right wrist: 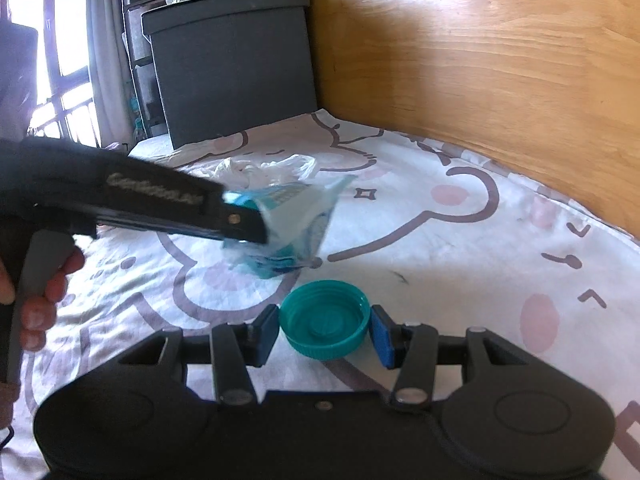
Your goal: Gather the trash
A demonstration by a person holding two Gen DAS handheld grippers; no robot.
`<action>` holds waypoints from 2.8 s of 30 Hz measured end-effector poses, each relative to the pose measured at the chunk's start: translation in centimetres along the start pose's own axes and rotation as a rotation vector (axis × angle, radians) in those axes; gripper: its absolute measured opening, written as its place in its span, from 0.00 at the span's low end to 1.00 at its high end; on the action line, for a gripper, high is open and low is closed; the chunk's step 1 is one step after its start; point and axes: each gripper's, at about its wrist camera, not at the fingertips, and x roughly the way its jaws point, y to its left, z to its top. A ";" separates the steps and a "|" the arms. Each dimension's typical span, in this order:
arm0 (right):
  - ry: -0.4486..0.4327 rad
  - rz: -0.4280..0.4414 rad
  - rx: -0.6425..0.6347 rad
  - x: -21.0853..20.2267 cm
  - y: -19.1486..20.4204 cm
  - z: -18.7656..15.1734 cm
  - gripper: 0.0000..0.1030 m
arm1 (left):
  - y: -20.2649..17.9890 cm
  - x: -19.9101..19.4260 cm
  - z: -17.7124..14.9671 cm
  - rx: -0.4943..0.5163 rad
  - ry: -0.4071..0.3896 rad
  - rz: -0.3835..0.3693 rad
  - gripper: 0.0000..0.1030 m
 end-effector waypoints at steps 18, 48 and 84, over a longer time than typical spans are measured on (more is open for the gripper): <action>-0.029 0.010 0.005 -6.2 3.2 2.3 0.48 | 2.6 -11.3 -2.3 -0.048 -0.055 0.146 0.36; -0.078 0.096 -0.043 -15.3 13.9 4.2 0.48 | 5.9 -30.0 -6.5 -0.098 -0.167 0.378 0.36; 0.284 0.363 -0.242 -1.6 39.9 -3.5 0.48 | 27.9 -33.4 -21.3 -0.450 -0.035 0.582 0.36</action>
